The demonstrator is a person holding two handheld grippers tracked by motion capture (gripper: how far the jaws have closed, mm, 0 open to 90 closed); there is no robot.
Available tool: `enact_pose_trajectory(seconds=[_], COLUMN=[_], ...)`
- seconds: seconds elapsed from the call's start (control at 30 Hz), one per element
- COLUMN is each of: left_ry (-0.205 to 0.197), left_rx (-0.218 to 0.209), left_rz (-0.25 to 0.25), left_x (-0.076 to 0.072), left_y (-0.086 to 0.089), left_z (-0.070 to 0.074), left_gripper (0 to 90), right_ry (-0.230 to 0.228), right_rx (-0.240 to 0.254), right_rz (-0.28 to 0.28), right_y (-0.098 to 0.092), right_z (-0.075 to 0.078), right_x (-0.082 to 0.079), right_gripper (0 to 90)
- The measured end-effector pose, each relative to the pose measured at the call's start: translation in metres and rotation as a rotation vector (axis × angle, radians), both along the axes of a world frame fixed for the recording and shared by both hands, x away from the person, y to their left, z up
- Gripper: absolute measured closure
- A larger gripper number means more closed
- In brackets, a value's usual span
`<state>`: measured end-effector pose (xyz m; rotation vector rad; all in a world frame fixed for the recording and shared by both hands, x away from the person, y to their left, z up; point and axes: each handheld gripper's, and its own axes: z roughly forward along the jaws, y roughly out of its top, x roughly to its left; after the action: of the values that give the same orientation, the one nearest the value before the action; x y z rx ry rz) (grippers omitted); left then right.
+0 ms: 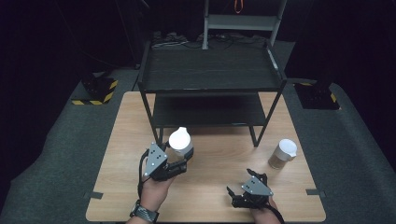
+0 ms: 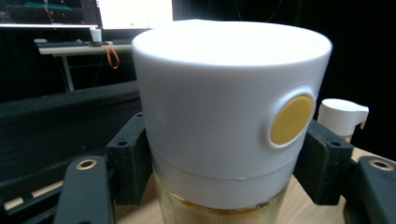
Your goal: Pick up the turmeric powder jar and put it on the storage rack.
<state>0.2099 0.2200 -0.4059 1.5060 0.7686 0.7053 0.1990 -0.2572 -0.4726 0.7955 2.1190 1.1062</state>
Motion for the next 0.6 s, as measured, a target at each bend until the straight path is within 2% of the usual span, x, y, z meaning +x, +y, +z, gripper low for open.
enact_pose_trajectory(seconds=[0.43,0.6], left_ry=[-0.044,-0.068], left_rx=[-0.014,-0.031], left_rz=[0.011,0.015], left_x=[0.0,0.003], left_y=[0.007,0.009], left_z=[0.024,0.038], left_gripper=[30.5,30.5], right_ry=[0.001,0.001], right_rx=[0.005,0.006], right_rz=[-0.003,-0.002], right_y=[0.0,0.0], right_z=[0.0,0.0], right_x=[0.0,0.0], right_gripper=[0.6,0.6])
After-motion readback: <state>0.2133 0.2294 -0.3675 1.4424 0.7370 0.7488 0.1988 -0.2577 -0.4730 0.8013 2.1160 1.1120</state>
